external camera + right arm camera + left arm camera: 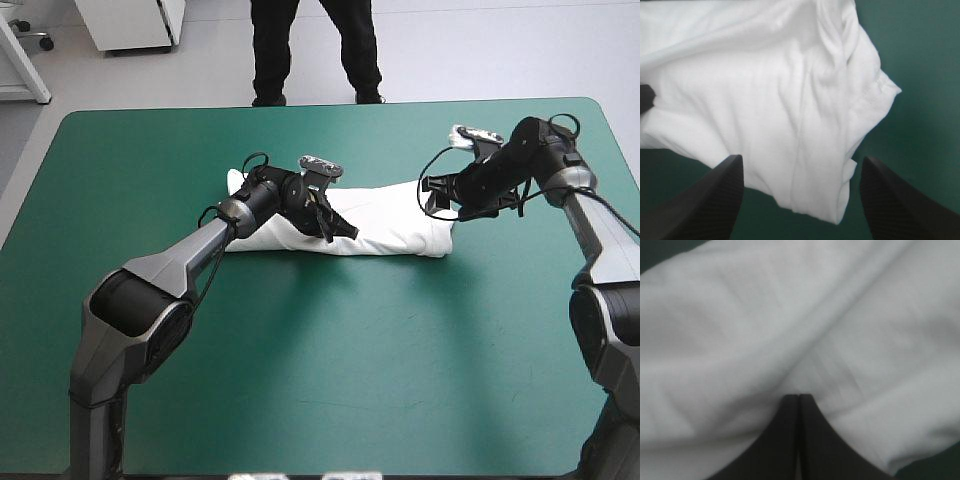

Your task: Fold the cloth

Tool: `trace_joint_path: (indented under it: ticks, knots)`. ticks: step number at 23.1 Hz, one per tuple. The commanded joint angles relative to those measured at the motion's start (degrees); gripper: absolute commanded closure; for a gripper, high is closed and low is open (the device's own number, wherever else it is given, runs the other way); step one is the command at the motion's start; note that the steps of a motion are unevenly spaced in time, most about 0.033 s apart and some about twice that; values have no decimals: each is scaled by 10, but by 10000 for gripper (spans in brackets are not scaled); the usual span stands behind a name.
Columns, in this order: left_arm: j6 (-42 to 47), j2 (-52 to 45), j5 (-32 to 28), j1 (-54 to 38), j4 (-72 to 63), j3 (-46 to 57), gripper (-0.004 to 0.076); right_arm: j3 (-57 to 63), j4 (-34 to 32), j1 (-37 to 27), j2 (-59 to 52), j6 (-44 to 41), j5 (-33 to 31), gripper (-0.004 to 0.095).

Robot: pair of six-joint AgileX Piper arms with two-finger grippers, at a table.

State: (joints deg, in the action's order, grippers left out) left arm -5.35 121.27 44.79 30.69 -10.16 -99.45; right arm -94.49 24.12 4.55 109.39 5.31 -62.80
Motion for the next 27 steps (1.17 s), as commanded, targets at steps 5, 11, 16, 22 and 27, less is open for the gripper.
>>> trace_joint_path:
  ticks: [5,11,16,22,27]
  knots:
    - [-7,-20,16,2,-9,-10,733,-17,26,-5,27,3,-3,273]
    - [-7,-20,16,2,-9,-10,733,-15,41,-5,49,3,-3,273]
    - [-7,-20,20,2,-8,-10,733,-15,101,15,73,32,2,329]
    - [-7,-20,36,1,-8,-10,733,-21,94,35,72,28,8,923]
    - [-7,-20,40,1,-8,-10,733,-68,108,42,37,26,-1,925]
